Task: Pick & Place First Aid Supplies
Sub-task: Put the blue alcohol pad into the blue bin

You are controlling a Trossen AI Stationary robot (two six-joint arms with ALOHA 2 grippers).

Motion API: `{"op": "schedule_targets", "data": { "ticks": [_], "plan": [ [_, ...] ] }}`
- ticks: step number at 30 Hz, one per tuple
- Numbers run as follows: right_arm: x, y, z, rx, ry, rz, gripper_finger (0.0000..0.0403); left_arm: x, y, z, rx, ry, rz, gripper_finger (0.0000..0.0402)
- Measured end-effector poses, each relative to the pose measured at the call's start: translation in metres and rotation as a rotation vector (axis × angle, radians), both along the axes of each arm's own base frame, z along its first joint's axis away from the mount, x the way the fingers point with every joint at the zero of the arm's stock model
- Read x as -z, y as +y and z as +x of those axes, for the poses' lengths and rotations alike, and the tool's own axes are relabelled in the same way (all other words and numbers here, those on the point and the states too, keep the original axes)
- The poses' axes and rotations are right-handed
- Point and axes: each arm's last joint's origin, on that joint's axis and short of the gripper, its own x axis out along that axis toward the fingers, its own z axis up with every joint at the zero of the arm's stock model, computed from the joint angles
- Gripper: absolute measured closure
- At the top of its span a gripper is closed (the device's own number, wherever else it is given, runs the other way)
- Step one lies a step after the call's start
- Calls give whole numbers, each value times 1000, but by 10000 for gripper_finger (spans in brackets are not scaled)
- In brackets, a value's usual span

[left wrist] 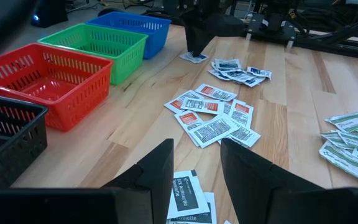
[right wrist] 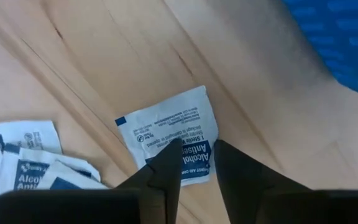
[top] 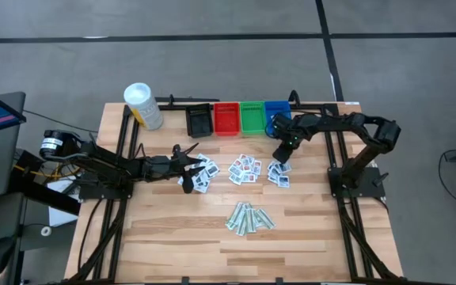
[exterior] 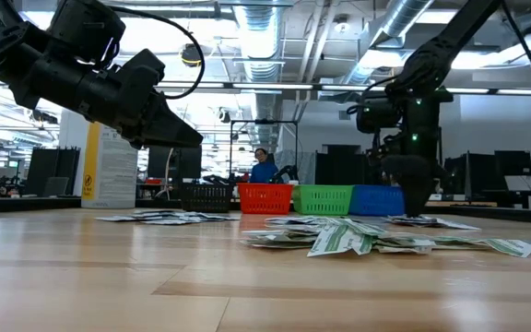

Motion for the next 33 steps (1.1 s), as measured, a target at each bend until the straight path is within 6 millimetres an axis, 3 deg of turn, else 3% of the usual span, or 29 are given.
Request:
{"op": "schedule_targets", "data": {
  "ticks": [19, 33],
  "plan": [
    [-6, 4, -4, -7, 19, 5, 397, 0, 0, 0, 0, 0, 0, 268],
    [-72, 14, -16, -26, -265, -172, 401, 0, 0, 0, 0, 0, 0, 268]
  ]
}}
